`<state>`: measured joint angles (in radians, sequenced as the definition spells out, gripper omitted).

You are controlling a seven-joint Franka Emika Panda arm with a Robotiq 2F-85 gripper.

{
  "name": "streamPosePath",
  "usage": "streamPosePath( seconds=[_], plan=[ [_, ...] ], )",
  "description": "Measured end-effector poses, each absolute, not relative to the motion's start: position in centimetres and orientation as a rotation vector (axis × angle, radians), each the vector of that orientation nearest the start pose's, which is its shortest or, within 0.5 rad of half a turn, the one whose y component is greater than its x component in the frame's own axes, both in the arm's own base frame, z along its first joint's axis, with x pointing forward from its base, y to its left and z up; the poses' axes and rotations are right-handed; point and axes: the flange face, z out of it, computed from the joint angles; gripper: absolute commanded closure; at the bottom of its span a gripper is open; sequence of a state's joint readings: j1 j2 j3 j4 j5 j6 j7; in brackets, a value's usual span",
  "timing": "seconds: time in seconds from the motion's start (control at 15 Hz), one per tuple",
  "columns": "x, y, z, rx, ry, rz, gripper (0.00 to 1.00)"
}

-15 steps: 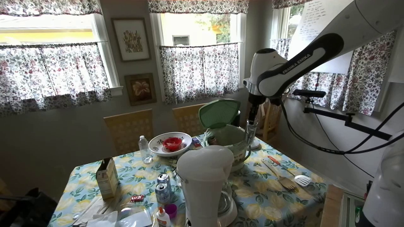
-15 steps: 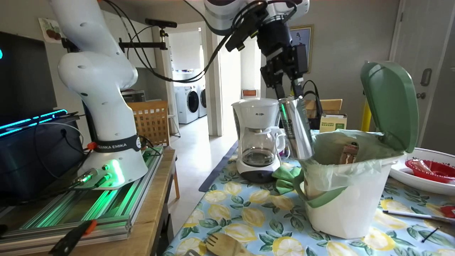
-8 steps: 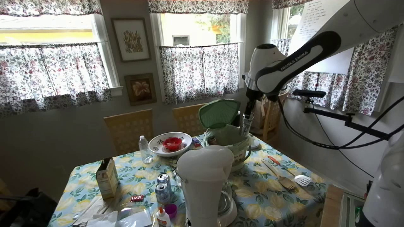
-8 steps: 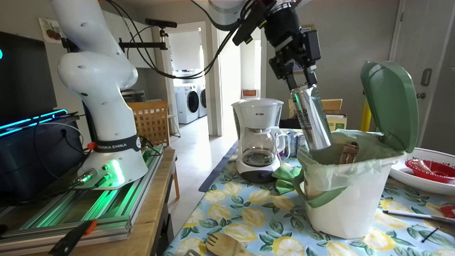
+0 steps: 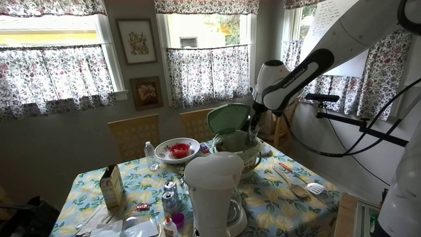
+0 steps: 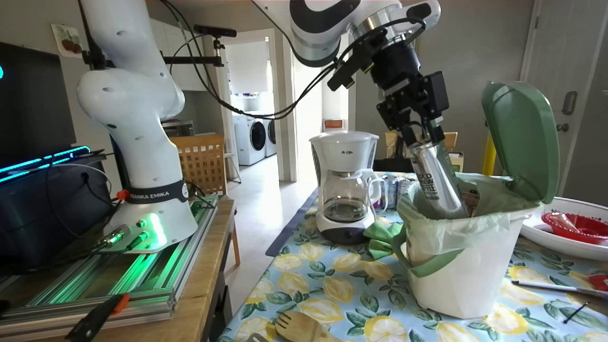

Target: Open the bin and put the cans inside then close the bin.

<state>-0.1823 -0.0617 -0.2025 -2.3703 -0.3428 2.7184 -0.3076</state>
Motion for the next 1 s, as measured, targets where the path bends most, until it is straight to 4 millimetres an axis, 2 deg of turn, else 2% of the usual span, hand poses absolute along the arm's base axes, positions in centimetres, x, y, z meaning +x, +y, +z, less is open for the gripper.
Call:
streamPosePath(
  seconds=[0.07,0.13,0.2,0.27,0.4,0.73,1.0],
  plan=[
    [49.3,-18.7,38.5,-3.394,-0.344,-0.551,0.34],
    [49.6,-18.8,38.0,-3.393,-0.342,-0.552,0.14],
    [49.9,-18.9,37.6,-3.393,-0.338,-0.556,0.09],
    [50.1,-19.0,37.2,-3.391,-0.334,-0.561,0.08],
    [50.5,-19.1,36.7,-3.386,-0.323,-0.575,0.01],
    [50.9,-19.1,36.3,-3.370,-0.286,-0.605,0.00],
    [51.2,-19.2,36.9,-3.369,-0.230,-0.633,0.00]
  ],
)
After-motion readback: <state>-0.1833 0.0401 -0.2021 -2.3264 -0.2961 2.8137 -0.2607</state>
